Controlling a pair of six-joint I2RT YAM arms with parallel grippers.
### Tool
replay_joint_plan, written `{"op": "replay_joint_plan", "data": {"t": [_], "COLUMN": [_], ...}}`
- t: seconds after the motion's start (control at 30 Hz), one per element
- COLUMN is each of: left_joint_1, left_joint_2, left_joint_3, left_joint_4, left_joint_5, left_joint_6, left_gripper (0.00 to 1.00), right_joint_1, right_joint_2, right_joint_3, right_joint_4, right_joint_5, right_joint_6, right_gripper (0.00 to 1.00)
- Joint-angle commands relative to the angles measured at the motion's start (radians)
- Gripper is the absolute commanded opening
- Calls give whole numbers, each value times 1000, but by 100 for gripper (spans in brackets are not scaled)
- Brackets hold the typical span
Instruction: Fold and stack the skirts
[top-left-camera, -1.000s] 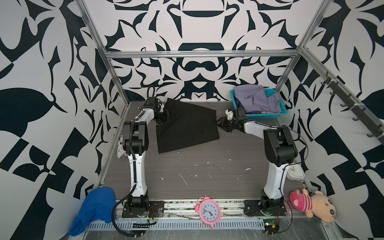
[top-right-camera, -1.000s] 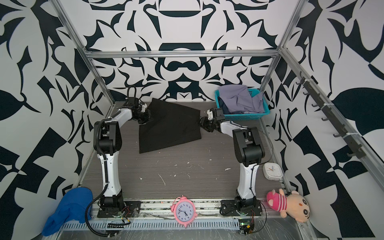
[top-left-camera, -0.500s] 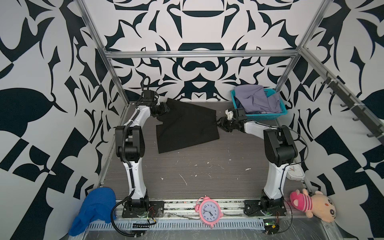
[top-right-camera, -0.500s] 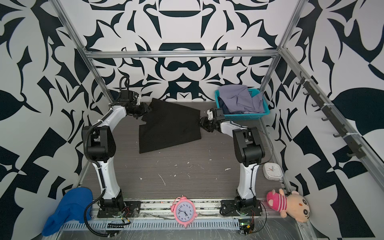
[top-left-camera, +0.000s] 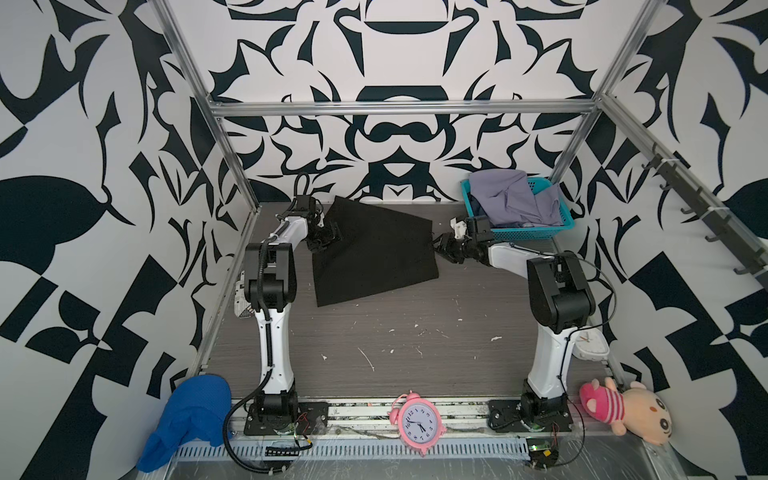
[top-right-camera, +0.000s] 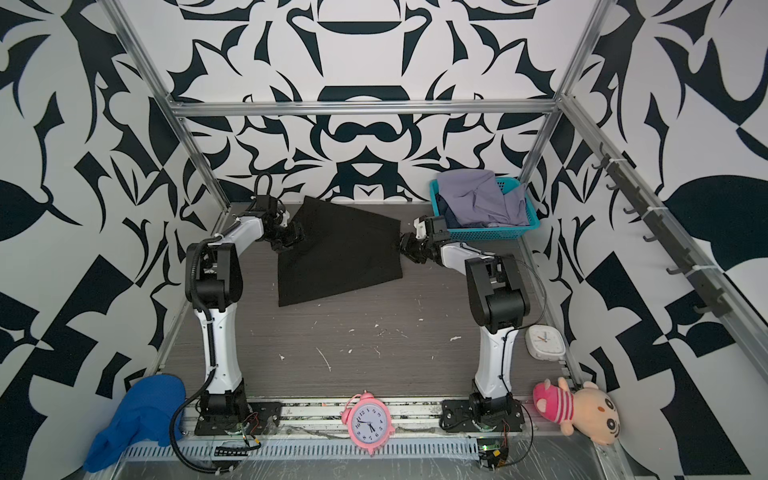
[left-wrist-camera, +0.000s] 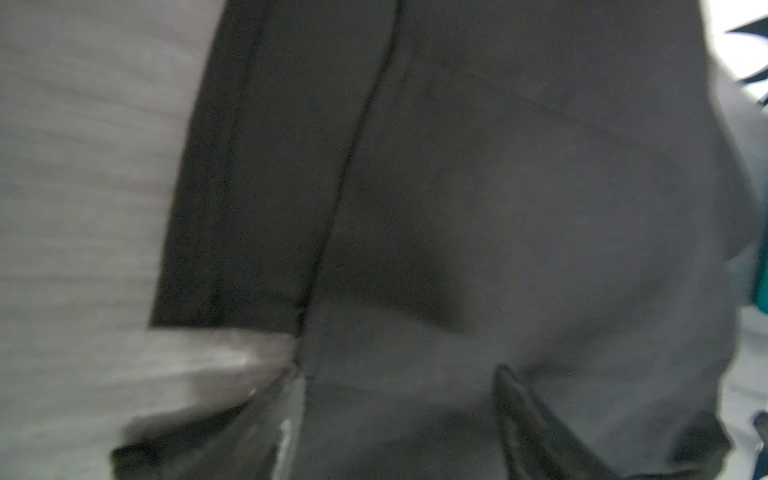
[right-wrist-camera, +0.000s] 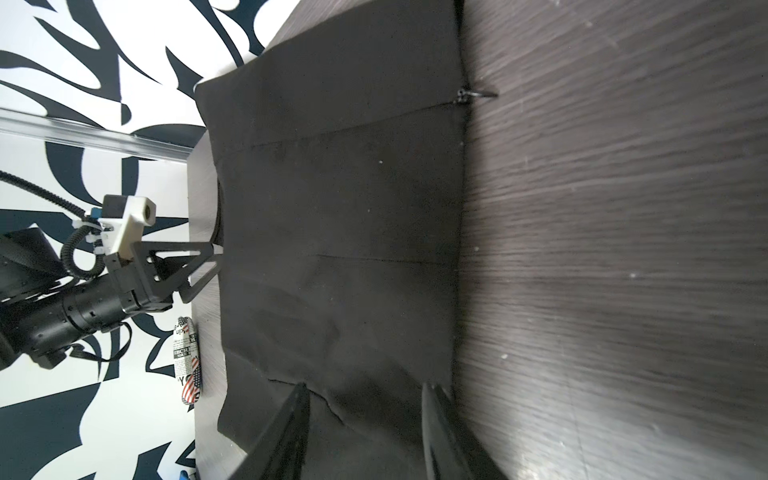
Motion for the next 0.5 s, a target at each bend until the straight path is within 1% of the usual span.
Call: {"op": "replay_joint_plan", "data": {"t": [0.0, 0.03, 0.1, 0.13, 0.23, 0.4, 0.47], "left_joint_1": [4, 4, 3, 2, -5, -3, -5], "left_joint_2": [51, 60, 75, 78, 72, 17, 14], "left_joint_3": [50, 56, 62, 58, 52, -4, 24], "left_joint_4": [-52, -55, -56, -51, -66, -23, -79], "left_joint_5": [-11, -8, 24, 26, -20, -78, -127], "left_joint_6": [1, -2, -6, -8, 2, 3, 25], "left_gripper": [80, 80, 75, 74, 75, 80, 80], "right_joint_1": [-5, -4, -5, -4, -5, -5, -5], "right_joint_2": [-45, -43, -41, -40, -41, -42, -41], "right_joint_3": [-10, -14, -11, -11, -11, -10, -6], "right_joint_4": [58, 60, 63, 62, 63, 61, 62], "right_joint_5": [-24, -26, -29, -29, -31, -32, -34], "right_joint_6": [21, 22, 23, 24, 25, 23, 25], "right_gripper": [48, 48, 47, 47, 47, 47, 47]}}
